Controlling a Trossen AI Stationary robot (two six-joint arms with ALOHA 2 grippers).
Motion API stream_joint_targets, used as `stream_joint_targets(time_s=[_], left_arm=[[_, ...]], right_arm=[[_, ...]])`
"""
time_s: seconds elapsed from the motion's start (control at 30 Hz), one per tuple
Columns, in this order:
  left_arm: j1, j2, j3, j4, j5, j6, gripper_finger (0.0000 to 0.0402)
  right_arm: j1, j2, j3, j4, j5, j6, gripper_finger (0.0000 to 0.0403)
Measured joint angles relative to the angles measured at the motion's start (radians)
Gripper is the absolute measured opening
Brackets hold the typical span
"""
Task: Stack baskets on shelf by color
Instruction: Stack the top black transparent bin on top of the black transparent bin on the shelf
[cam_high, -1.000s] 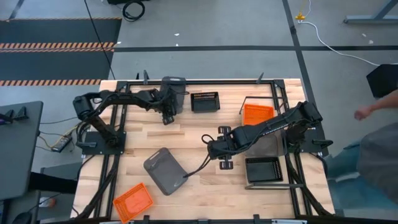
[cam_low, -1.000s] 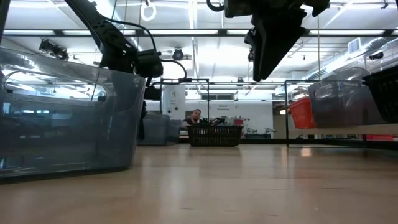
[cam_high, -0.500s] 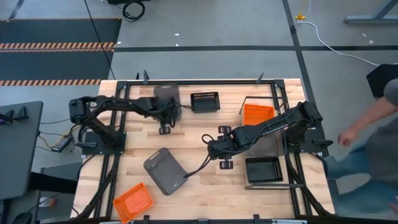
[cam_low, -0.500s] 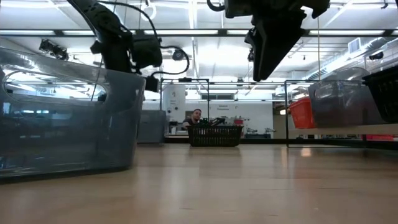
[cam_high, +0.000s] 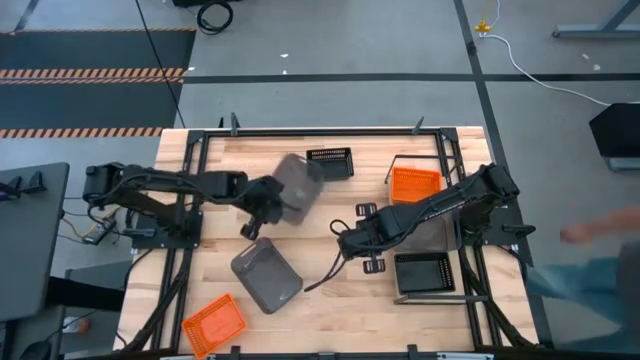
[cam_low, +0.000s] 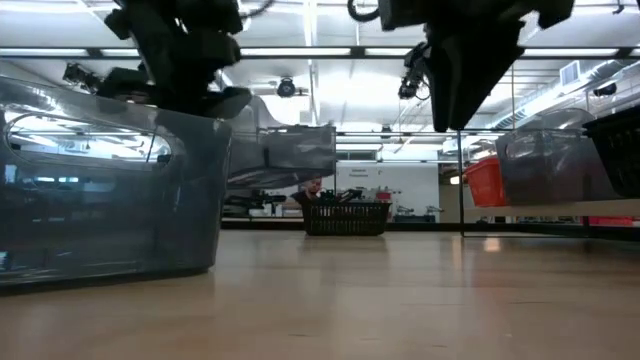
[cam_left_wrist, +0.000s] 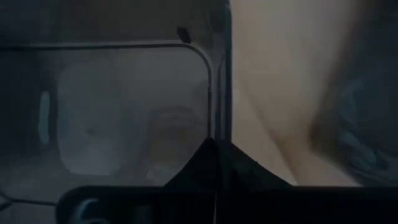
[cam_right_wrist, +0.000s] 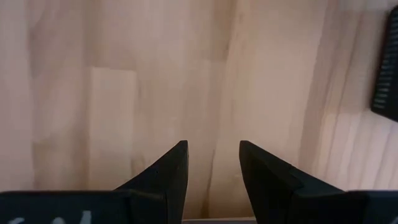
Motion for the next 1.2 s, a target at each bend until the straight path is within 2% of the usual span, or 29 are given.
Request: stream_joint_targets(time_s=[0.13, 0.2, 0.4, 0.6, 0.73, 1.2], left_arm=[[-0.070, -0.003, 0.000, -0.005, 0.016, 0.196, 0.0005], [-0.092, 0.000, 0.000, 0.018, 0.020, 0.239, 0.0005], [-0.102, 0.010, 0.000, 0.074, 0.097, 0.243, 0.0005], [-0.129, 0.010, 0.000, 0.079, 0.109, 0.246, 0.0006], [-0.155, 0.010, 0.000, 0.092, 0.109, 0.245, 0.0005], [-0.182, 0.043, -0.006, 0.094, 0.084, 0.218, 0.0005]], right_arm=[[0.031, -0.026, 0.017, 0.004, 0.000, 0.002, 0.0151], [0.051, -0.039, 0.037, 0.021, 0.000, -0.006, 0.0151], [0.090, -0.057, 0.089, 0.181, 0.027, -0.193, 0.0151], [0.089, -0.032, 0.096, 0.320, 0.041, -0.375, 0.0151], [0.064, 0.007, 0.095, 0.346, 0.064, -0.453, 0.0151], [0.005, 0.057, 0.095, 0.493, 0.076, -0.574, 0.0151]])
